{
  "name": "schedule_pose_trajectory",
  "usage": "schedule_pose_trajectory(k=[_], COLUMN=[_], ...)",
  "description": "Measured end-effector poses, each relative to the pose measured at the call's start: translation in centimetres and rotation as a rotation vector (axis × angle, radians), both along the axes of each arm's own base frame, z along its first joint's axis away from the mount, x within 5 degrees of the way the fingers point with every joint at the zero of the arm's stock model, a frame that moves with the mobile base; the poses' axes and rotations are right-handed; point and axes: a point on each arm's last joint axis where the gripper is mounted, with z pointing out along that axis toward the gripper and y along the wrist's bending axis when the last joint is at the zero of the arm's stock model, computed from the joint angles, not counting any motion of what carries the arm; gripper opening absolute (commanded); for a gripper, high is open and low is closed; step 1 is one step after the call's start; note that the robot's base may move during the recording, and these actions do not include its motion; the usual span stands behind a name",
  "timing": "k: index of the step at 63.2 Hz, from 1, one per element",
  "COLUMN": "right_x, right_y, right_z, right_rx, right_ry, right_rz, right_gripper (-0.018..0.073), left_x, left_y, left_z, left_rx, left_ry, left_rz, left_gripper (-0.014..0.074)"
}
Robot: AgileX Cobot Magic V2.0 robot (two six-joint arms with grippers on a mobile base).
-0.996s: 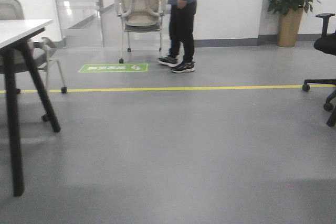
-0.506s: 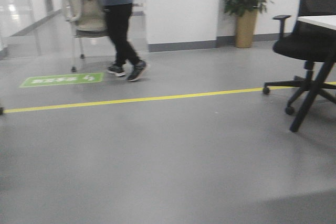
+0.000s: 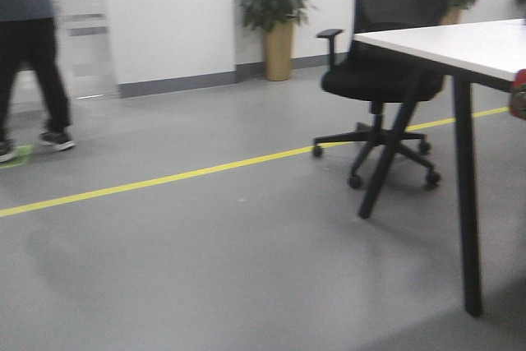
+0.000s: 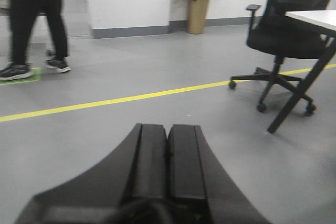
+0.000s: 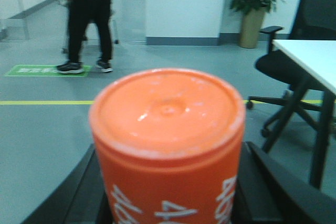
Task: Grab orange capacitor from left shelf to right conveyor
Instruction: 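Drive the base to the conveyor holding the capacitor in the right gripper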
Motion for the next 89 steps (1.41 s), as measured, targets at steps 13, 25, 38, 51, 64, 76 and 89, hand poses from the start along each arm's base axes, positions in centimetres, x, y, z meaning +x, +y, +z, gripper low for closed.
schedule_pose_trajectory(k=[13, 25, 38, 51, 64, 76, 89], right_x=[0.0, 0.0, 0.0, 0.0, 0.0, 0.0, 0.0], right_y=[0.0, 0.0, 0.0, 0.0, 0.0, 0.0, 0.0], right_z=[0.0, 0.0, 0.0, 0.0, 0.0, 0.0, 0.0], right_rx=[0.0, 0.0, 0.0, 0.0, 0.0, 0.0, 0.0], right_ry=[0.0, 0.0, 0.0, 0.0, 0.0, 0.0, 0.0], right_rz=[0.0, 0.0, 0.0, 0.0, 0.0, 0.0, 0.0], right_gripper=[0.0109, 0.0109, 0.0109, 0.0109, 0.0109, 0.0109, 0.0109], left_x=[0.0, 0.0, 0.0, 0.0, 0.0, 0.0, 0.0], left_y=[0.0, 0.0, 0.0, 0.0, 0.0, 0.0, 0.0], left_z=[0.0, 0.0, 0.0, 0.0, 0.0, 0.0, 0.0], left_rx=[0.0, 0.0, 0.0, 0.0, 0.0, 0.0, 0.0], left_ry=[0.0, 0.0, 0.0, 0.0, 0.0, 0.0, 0.0], left_rz=[0.0, 0.0, 0.0, 0.0, 0.0, 0.0, 0.0], left_gripper=[-0.0127, -0.0127, -0.0127, -0.0127, -0.0127, -0.0127, -0.0127])
